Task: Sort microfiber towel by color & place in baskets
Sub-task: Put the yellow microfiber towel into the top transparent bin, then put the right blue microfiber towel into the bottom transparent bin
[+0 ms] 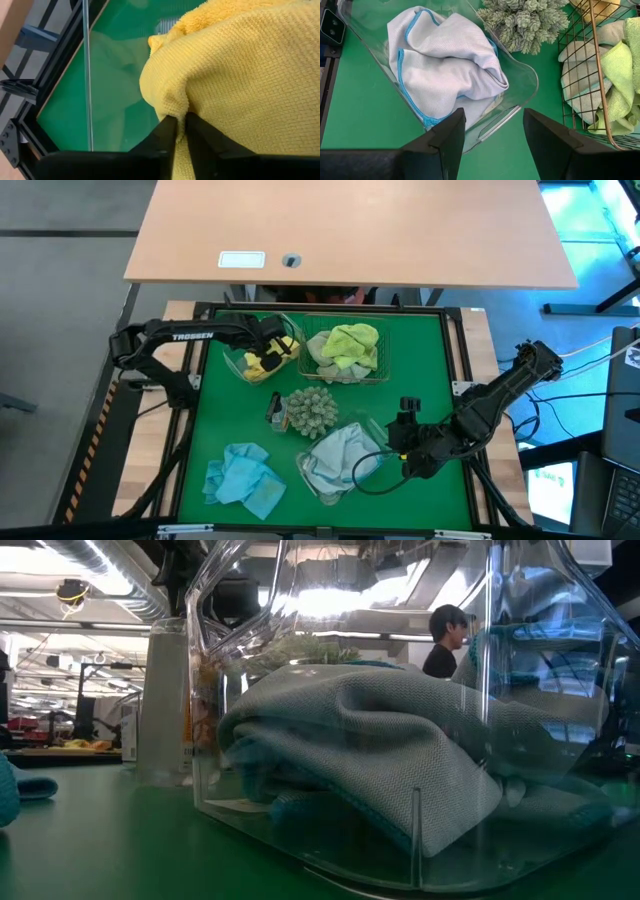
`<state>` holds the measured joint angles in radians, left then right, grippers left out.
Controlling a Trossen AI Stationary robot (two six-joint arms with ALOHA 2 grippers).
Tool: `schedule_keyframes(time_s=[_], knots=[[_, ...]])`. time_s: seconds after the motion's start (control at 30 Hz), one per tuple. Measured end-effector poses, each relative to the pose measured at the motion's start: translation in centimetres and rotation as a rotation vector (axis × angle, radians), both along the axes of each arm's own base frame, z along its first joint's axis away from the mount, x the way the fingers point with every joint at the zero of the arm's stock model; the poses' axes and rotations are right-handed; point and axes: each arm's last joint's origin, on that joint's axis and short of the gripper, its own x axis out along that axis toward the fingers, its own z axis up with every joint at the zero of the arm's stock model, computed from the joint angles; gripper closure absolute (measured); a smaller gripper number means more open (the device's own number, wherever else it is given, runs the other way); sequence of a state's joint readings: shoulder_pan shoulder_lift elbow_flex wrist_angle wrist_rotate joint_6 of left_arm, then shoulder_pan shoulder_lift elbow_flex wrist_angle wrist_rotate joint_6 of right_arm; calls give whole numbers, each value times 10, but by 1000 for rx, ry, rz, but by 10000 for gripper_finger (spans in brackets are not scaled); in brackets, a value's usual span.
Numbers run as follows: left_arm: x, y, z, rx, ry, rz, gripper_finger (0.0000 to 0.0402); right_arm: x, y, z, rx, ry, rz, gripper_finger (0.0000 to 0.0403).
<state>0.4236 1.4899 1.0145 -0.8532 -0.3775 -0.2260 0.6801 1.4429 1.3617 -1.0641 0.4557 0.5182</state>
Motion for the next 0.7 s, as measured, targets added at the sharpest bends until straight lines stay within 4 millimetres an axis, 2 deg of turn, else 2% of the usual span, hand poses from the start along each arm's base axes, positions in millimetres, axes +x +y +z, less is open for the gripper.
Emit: schedule_keyframes(time_s=[0.17, 0.27, 0.6, 0.7], knots=[[-1, 0, 0, -3, 13, -14, 305, 0, 0, 0, 0, 0, 0, 205], [-5, -2, 4, -6, 29, -20, 286, 0, 0, 0, 0, 0, 0, 205], [-28, -12, 45, 60, -127, -22, 282, 0, 0, 0, 4, -4, 0, 205], [-39, -19, 57, 28, -192, -44, 282, 0, 0, 0, 5, -6, 0, 205]])
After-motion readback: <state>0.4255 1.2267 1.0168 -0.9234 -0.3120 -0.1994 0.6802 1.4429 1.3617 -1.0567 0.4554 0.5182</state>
